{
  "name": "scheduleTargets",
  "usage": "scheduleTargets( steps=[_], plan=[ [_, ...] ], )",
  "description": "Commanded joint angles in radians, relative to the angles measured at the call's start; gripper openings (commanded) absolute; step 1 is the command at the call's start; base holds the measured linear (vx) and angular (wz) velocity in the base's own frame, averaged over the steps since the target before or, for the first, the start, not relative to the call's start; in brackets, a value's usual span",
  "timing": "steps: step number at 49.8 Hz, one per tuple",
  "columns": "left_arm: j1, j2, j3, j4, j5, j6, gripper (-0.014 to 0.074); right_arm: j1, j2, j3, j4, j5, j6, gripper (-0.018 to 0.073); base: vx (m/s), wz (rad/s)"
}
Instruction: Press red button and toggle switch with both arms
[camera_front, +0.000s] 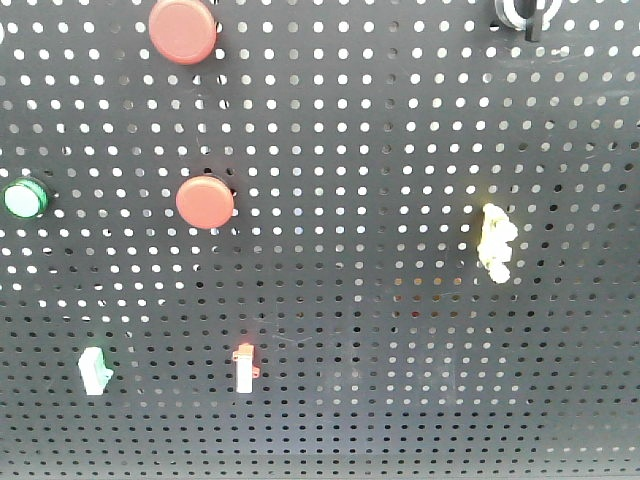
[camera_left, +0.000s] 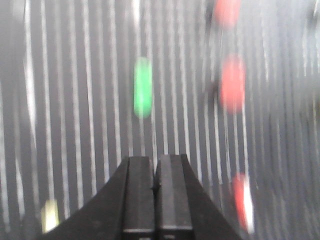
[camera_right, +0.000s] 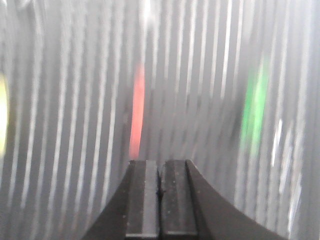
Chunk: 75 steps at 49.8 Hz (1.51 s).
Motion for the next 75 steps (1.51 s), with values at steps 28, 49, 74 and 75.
scheduleTargets(
  steps=[28,49,74,75],
  plan=[
    [-0.031,0.570,-0.684,-0.249,0.384,0.197,0.0002,-0.008,0.380,-0.464,0.229,0.134,0.132,-0.0003,0.00,0.00],
    [-0.127,0.838,-0.948,-0.540,0.421,0.481,0.0002,-0.008,0.380,-0.464,0.229,0.216,0.048,-0.0003,0.00,0.00],
    [-0.131,1.022,-1.135,-0.548,0.414,0.484,0.0002,-0.008,0.380,-0.464,0.229,0.216,0.048,-0.0003,0.00,0.00],
    [-0.131,1.031,-1.141,-0.546,0.411,0.484,0.0002,-0.008,0.380,-0.464,0.229,0.216,0.048,-0.0003,0.00,0.00]
  ],
)
